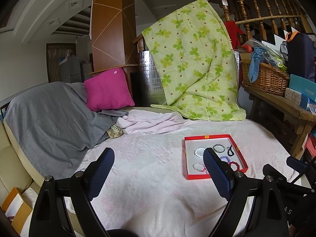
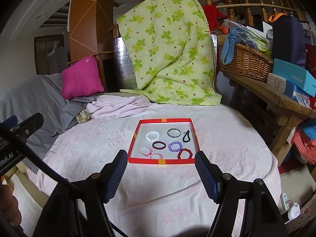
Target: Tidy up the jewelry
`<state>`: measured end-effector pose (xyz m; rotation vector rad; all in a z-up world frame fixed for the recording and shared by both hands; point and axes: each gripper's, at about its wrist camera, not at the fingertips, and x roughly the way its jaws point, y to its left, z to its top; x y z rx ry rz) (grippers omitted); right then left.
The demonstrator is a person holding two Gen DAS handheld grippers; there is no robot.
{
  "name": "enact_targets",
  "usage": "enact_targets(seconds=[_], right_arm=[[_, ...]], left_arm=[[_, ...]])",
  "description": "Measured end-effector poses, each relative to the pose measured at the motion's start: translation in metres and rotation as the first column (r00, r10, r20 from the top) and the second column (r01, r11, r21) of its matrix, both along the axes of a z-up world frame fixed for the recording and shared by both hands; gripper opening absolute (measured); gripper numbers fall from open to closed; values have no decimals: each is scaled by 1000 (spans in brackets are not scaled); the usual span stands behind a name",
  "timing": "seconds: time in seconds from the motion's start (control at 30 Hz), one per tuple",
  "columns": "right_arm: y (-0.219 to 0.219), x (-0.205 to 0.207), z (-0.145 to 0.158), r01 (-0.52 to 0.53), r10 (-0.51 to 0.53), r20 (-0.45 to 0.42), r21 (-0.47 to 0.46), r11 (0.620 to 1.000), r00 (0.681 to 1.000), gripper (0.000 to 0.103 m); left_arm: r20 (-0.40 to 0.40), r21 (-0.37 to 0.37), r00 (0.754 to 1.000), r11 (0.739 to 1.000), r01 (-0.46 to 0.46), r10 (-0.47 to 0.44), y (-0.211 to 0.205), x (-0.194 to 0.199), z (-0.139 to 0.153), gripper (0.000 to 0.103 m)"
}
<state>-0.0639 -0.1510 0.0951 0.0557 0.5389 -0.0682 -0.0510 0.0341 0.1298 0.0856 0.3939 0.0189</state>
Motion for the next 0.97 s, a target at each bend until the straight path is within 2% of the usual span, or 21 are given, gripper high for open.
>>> enact_targets(seconds=[0.4,0.97], right_arm=[[1,11,-1,-8,8,-10,-7,1000,1000,74],[-13,45,-20,-14,15,-43,16,1000,999,74]], left_arm=[[-2,-4,1000,1000,-9,9,-2,7,1,92],[-17,9,1000,1000,-19,20,-15,34,-16,92]])
